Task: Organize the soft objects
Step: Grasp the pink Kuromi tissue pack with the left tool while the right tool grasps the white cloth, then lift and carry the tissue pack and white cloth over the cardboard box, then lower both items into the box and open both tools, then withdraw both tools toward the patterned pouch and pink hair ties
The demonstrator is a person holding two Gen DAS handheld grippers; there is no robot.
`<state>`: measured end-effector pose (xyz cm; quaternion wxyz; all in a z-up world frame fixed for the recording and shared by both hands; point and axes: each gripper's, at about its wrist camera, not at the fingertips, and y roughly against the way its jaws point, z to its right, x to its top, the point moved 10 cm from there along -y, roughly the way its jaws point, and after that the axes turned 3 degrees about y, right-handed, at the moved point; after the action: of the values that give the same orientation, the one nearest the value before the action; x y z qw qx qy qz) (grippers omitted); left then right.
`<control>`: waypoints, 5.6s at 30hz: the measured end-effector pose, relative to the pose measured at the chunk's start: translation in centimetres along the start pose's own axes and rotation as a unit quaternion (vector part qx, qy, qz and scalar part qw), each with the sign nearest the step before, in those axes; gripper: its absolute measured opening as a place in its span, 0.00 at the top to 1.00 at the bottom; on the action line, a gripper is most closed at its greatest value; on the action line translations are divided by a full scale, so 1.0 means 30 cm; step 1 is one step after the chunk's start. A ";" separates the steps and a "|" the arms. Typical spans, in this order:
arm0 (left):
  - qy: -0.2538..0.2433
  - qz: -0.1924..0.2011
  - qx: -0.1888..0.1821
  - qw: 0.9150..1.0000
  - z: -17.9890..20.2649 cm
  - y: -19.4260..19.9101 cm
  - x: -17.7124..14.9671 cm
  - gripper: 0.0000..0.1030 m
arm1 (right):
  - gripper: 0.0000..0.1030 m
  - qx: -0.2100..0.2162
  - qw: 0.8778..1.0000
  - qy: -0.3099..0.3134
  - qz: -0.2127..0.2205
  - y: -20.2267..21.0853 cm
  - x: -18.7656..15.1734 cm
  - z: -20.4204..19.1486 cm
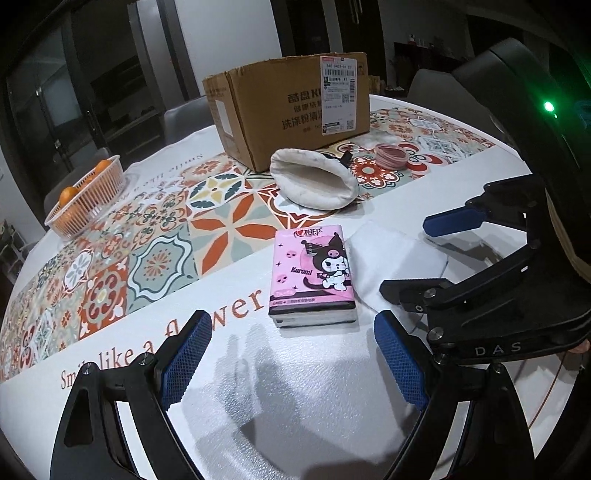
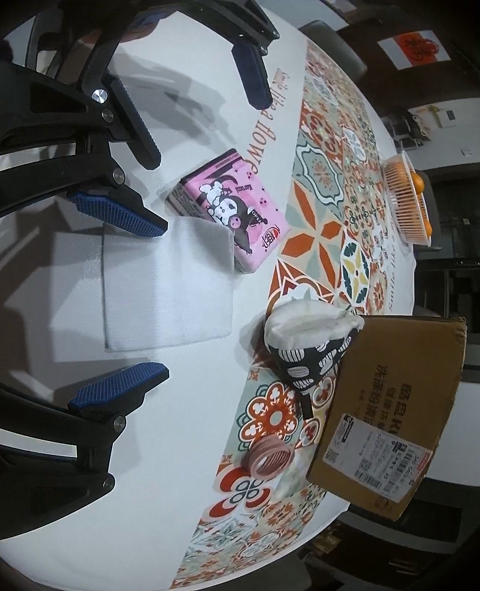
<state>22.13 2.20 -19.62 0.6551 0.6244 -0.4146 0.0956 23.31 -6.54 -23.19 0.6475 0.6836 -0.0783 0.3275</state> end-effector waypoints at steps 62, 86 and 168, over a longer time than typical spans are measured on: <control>0.134 0.109 0.006 0.985 -0.024 0.163 0.329 0.49 | 0.89 0.031 0.981 -0.102 0.161 0.299 0.169 0.155; 0.129 0.193 0.006 0.973 -0.026 0.226 0.656 0.49 | 0.89 0.009 0.955 -0.121 0.271 0.523 0.399 0.354; 0.064 0.189 0.089 0.976 -0.074 -0.045 0.908 0.30 | 0.45 -0.039 0.966 -0.111 0.231 0.262 0.691 0.680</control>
<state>41.32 -6.77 -2.27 0.5925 0.5829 -0.4718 0.2941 42.22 -20.24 -4.18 0.5681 0.6531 -0.3177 0.3871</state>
